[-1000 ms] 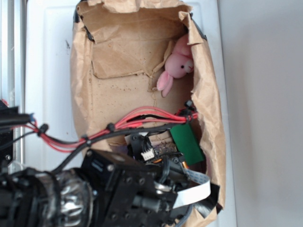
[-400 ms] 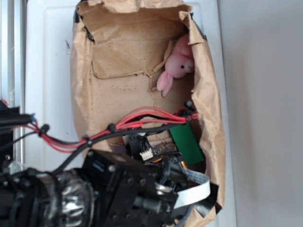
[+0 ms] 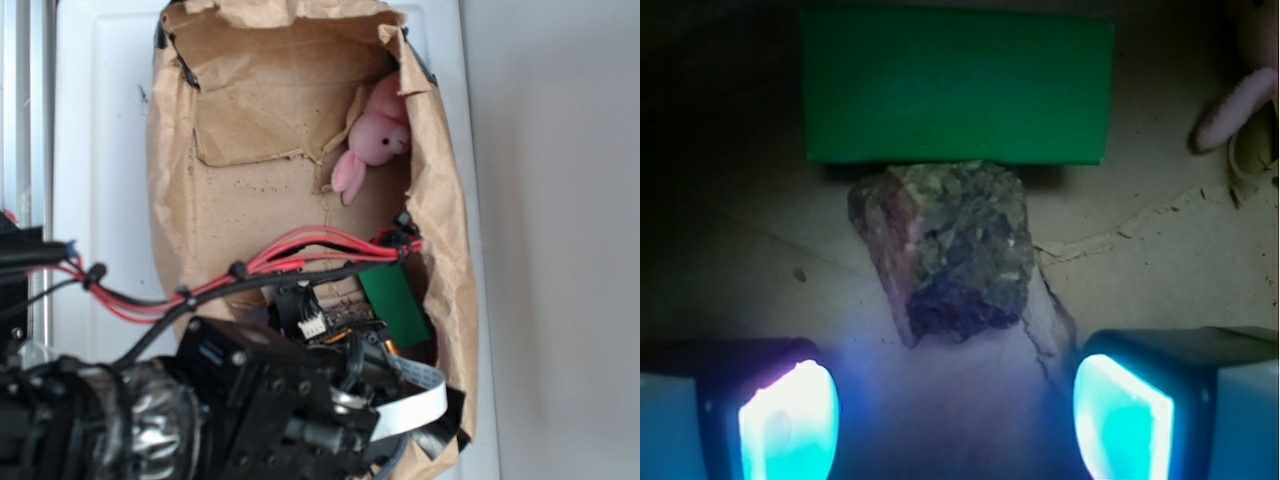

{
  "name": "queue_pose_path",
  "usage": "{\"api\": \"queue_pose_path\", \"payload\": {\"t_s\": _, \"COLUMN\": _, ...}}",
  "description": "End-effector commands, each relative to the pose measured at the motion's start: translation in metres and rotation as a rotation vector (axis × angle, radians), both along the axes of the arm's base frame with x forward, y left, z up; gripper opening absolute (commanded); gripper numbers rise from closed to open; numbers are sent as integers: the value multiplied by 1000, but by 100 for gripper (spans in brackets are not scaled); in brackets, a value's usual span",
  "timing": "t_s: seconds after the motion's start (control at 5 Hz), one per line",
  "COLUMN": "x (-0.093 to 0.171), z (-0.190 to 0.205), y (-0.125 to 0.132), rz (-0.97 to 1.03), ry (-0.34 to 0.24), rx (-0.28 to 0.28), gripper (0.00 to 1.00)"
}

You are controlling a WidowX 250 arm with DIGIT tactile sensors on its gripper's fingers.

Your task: Grab the rock.

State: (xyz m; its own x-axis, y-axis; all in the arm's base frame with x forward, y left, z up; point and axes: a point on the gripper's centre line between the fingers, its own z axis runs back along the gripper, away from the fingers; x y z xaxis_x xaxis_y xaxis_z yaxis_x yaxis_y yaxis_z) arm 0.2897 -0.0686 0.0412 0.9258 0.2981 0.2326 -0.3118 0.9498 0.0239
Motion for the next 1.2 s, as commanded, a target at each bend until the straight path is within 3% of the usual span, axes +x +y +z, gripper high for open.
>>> {"api": "queue_pose_path", "payload": {"t_s": 0.0, "x": 6, "z": 14, "y": -5, "rz": -19, "ry": -40, "rx": 3, "gripper": 100}}
{"api": "queue_pose_path", "payload": {"t_s": 0.2, "x": 6, "z": 14, "y": -5, "rz": -19, "ry": -40, "rx": 3, "gripper": 100}}
{"api": "queue_pose_path", "payload": {"t_s": 0.6, "x": 37, "z": -6, "y": 32, "rz": 57, "ry": -72, "rx": 6, "gripper": 100}}
{"api": "queue_pose_path", "payload": {"t_s": 1.0, "x": 57, "z": -10, "y": 36, "rz": 66, "ry": -102, "rx": 17, "gripper": 100}}
